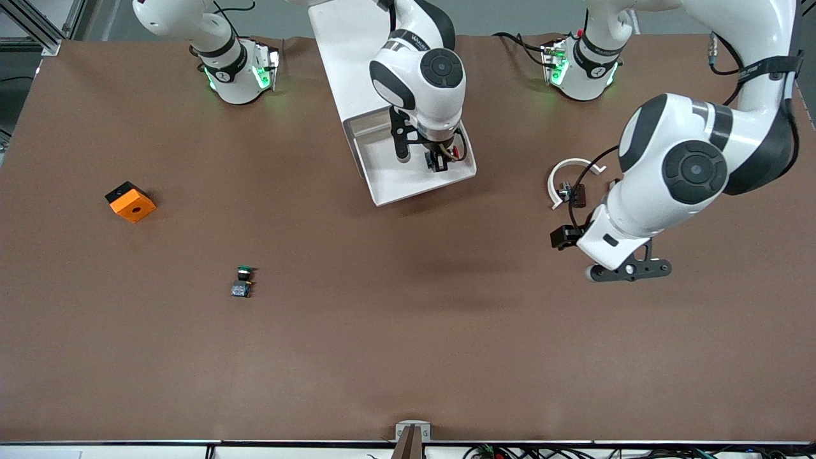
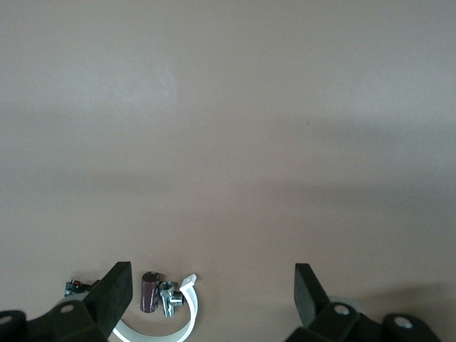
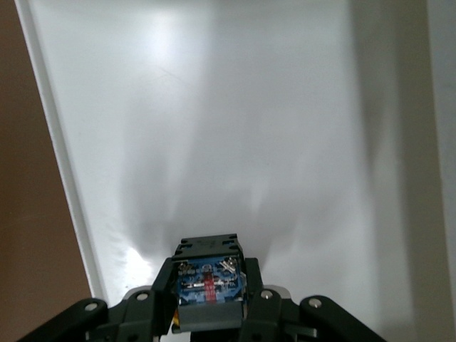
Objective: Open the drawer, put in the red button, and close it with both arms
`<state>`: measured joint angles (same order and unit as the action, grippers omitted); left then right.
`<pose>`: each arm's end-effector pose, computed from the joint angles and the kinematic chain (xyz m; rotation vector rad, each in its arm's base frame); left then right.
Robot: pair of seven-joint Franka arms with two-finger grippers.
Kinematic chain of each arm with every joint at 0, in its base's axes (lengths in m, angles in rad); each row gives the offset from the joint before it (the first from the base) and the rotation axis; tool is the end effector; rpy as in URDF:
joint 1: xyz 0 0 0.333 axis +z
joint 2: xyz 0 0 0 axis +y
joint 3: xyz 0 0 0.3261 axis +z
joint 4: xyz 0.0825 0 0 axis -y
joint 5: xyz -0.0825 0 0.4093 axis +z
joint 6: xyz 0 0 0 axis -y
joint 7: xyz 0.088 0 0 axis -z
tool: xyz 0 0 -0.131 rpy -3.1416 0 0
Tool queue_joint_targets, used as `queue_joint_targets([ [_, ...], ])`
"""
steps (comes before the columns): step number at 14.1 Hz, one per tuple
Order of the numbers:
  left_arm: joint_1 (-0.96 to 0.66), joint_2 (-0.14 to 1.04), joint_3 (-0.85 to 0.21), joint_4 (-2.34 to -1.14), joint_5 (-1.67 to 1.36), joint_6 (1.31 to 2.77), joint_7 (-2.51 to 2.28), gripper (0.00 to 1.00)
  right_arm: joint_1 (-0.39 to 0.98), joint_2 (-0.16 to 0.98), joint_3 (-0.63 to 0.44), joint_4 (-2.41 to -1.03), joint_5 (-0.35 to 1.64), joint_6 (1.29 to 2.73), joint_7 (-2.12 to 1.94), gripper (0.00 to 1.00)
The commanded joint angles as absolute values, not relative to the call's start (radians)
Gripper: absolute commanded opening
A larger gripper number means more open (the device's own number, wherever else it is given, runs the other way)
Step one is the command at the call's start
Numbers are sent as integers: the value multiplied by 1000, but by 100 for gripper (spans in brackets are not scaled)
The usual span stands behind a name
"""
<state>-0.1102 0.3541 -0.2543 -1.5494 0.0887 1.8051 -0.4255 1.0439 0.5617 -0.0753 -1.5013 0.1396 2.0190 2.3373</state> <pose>0.6431 -0.2159 0.4219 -3.1072 -0.0745 0.1259 0.3957 0.6085 0.3108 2.3425 -2.0159 -0.1244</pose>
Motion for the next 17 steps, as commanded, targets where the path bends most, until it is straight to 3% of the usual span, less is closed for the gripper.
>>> queue_joint_targets([
  [1, -110, 307, -264, -1658, 95, 1874, -408, 100, 1048, 580, -84, -1465, 143, 2006, 2327, 52],
  [2, -109, 305, -279, -1683, 95, 1908, -408, 100, 1045, 580, -84, -1453, 146, 2005, 2306, 89],
  [3, -109, 307, -290, -1707, 95, 1942, -408, 100, 1042, 580, -84, -1436, 147, 1993, 2301, 100],
  [10, -112, 344, -348, -1813, 95, 2120, -410, 100, 924, 531, -83, -1321, 189, 1734, 1993, 100],
  [17, -193, 431, -419, -1813, 95, 2201, -592, 100, 703, 442, -94, -1316, 152, 1522, 1472, 100],
])
